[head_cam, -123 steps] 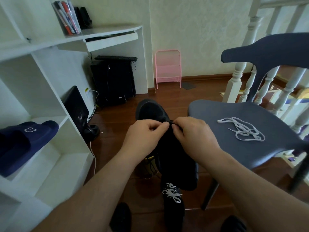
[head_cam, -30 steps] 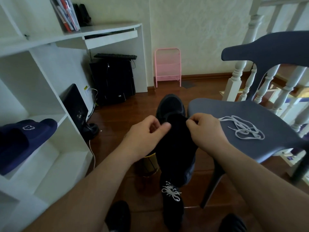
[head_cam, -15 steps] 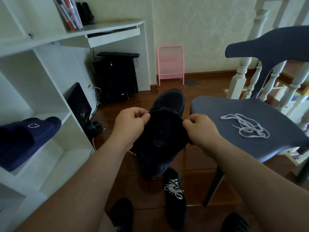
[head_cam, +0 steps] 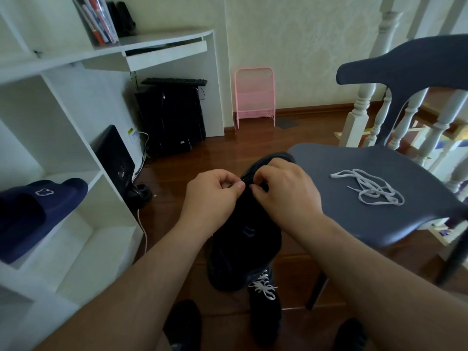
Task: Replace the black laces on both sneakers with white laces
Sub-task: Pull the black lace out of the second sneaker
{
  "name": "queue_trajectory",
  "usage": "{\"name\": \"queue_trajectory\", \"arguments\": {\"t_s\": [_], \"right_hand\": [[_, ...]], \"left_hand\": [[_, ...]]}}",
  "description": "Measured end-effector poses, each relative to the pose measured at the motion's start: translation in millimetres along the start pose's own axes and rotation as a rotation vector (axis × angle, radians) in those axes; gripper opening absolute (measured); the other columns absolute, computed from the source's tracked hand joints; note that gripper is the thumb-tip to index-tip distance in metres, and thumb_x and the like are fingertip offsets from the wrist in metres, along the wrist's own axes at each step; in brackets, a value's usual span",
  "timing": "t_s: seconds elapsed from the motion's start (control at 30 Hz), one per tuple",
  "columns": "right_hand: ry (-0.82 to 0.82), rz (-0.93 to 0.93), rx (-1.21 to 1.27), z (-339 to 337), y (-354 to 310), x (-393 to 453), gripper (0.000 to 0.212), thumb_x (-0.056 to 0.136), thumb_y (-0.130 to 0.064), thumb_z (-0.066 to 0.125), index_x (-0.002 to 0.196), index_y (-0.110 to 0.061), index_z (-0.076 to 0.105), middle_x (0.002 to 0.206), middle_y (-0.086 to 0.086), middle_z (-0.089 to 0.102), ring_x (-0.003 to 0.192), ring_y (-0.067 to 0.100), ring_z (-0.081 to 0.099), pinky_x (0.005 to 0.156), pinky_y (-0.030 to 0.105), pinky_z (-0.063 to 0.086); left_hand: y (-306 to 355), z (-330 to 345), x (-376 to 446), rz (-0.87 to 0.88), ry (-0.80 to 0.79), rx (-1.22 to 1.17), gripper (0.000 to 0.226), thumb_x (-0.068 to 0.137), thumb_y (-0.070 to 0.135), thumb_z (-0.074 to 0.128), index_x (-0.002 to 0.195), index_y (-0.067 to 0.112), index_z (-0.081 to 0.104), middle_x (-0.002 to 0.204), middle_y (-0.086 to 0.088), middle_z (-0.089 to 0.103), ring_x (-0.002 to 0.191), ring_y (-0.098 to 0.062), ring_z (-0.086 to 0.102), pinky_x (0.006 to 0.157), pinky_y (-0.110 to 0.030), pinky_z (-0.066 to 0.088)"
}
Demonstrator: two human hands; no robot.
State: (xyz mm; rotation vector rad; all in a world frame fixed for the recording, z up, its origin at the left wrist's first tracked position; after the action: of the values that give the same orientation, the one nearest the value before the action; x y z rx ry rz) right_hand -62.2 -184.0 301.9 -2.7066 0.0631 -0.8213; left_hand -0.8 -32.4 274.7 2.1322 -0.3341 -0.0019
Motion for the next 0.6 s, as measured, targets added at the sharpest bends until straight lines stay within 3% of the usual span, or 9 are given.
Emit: {"name": "queue_trajectory", "arguments": {"t_s": [0.13, 0.23, 0.33, 0.43, 0.5, 0.6], "right_hand": [[-0.038, 0.036, -0.018, 1.4, 5.1, 2.6, 0.013, 0.097, -0.033, 0.063, 0.094, -0.022, 0.069, 0.097, -0.006, 0.057, 0.091, 0.017, 0.054, 0.068, 0.031, 0.043], [-0.078, 0.290, 0.046, -5.0, 50.4, 6.2, 0.015, 0.095, -0.031, 0.062, 0.083, -0.022, 0.064, 0.090, -0.004, 0.059, 0.084, 0.019, 0.057, 0.068, 0.035, 0.045], [-0.187, 0.463, 0.126, -5.6, 87.0, -0.8, 0.021, 0.093, -0.028, 0.062, 0.073, -0.022, 0.062, 0.077, -0.001, 0.062, 0.080, 0.025, 0.061, 0.068, 0.036, 0.047], [-0.192, 0.397, 0.225, -4.9, 71.8, -0.3, 0.003, 0.091, -0.024, 0.064, 0.090, -0.023, 0.061, 0.091, -0.005, 0.059, 0.088, 0.019, 0.055, 0.073, 0.032, 0.039], [-0.129, 0.306, 0.306, -9.7, 49.1, 2.2, 0.023, 0.087, -0.021, 0.064, 0.108, -0.029, 0.059, 0.105, -0.007, 0.056, 0.097, 0.014, 0.052, 0.080, 0.030, 0.039], [-0.114, 0.121, 0.210, -10.6, 18.3, 1.4, 0.035, 0.084, -0.029, 0.065, 0.119, -0.033, 0.061, 0.116, -0.010, 0.052, 0.108, 0.014, 0.049, 0.087, 0.029, 0.042]], "left_hand": [[-2.5, -1.8, 2.5, -0.033, 0.010, 0.031, 0.011, 0.095, 0.032, 0.074, 0.085, 0.030, 0.076, 0.079, 0.007, 0.073, 0.081, -0.012, 0.069, 0.068, -0.030, 0.055], [-11.1, -21.6, 13.3, -0.067, 0.088, 0.086, 0.011, 0.094, 0.031, 0.074, 0.084, 0.030, 0.077, 0.087, 0.012, 0.073, 0.089, -0.009, 0.067, 0.072, -0.027, 0.051], [-19.8, -34.1, 19.2, -0.065, 0.104, 0.050, 0.009, 0.093, 0.032, 0.075, 0.086, 0.029, 0.078, 0.088, 0.010, 0.074, 0.091, -0.012, 0.069, 0.081, -0.034, 0.057], [-12.0, -28.8, 14.9, -0.004, 0.081, 0.118, 0.009, 0.094, 0.035, 0.076, 0.087, 0.030, 0.078, 0.077, 0.011, 0.071, 0.081, -0.009, 0.067, 0.070, -0.027, 0.052], [-3.3, -22.4, 10.3, 0.039, 0.073, 0.178, 0.009, 0.093, 0.037, 0.076, 0.087, 0.030, 0.078, 0.071, 0.015, 0.066, 0.075, -0.002, 0.063, 0.062, -0.017, 0.042], [6.1, -12.1, 3.3, 0.075, 0.044, 0.229, 0.009, 0.093, 0.038, 0.075, 0.086, 0.034, 0.077, 0.070, 0.018, 0.065, 0.070, 0.004, 0.061, 0.054, -0.007, 0.036]]}}
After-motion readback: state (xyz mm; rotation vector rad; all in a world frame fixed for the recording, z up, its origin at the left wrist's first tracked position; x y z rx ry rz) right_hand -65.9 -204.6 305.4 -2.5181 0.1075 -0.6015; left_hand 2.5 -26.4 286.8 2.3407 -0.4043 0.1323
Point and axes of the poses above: each hand's wrist, its own x-axis towards the middle knuckle, its own z-axis out of the palm, y = z × x, the point moved 9 cm from there along x, towards the middle knuckle
